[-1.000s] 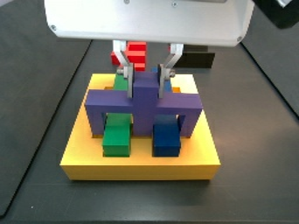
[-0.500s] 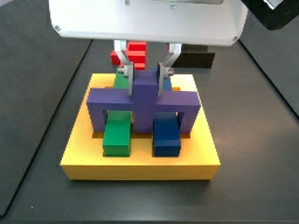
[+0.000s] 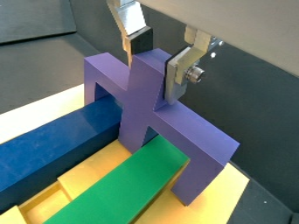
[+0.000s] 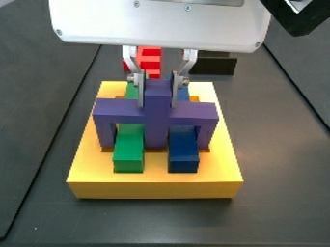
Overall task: Pick up the purple object. Move up. Move to above the board. Insert the purple object.
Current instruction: Insert the purple object.
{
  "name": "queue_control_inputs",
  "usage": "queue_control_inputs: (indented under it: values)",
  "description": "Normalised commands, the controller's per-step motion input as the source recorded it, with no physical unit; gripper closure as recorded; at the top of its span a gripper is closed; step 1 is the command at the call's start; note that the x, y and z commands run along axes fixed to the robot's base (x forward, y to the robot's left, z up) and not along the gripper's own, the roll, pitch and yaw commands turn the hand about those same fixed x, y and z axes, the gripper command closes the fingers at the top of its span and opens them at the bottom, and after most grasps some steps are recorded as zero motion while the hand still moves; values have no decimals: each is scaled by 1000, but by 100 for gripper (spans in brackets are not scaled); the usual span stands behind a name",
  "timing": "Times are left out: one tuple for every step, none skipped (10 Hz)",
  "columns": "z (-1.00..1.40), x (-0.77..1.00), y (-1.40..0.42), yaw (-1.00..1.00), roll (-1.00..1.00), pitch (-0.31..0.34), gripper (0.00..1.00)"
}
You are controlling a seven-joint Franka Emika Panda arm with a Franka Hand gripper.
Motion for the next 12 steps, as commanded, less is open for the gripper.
queue_control_inputs:
  values:
    - [183,-23,-37,-54,-471,-11,100]
    - [91,0,0,-29,-500,-26,100]
    - [0,0,0,0,-500,-31,100]
    - [-120,20,9,0,-486,-47,100]
    - [-149,60,0,0,-466,-44,100]
    - [-180,91,-74,0,-433,-16,100]
    - [-143,40,-186,0,-423,-6,100]
    - [-120,40,-37,0,-447,-4,100]
    - [-137,123,0,-20,-401,-20,100]
    - [-297,123,83,-40,-303,-44,100]
    - [-354,234,9,0,-349,-36,100]
    - [-357,214,0,-11,-360,-27,100]
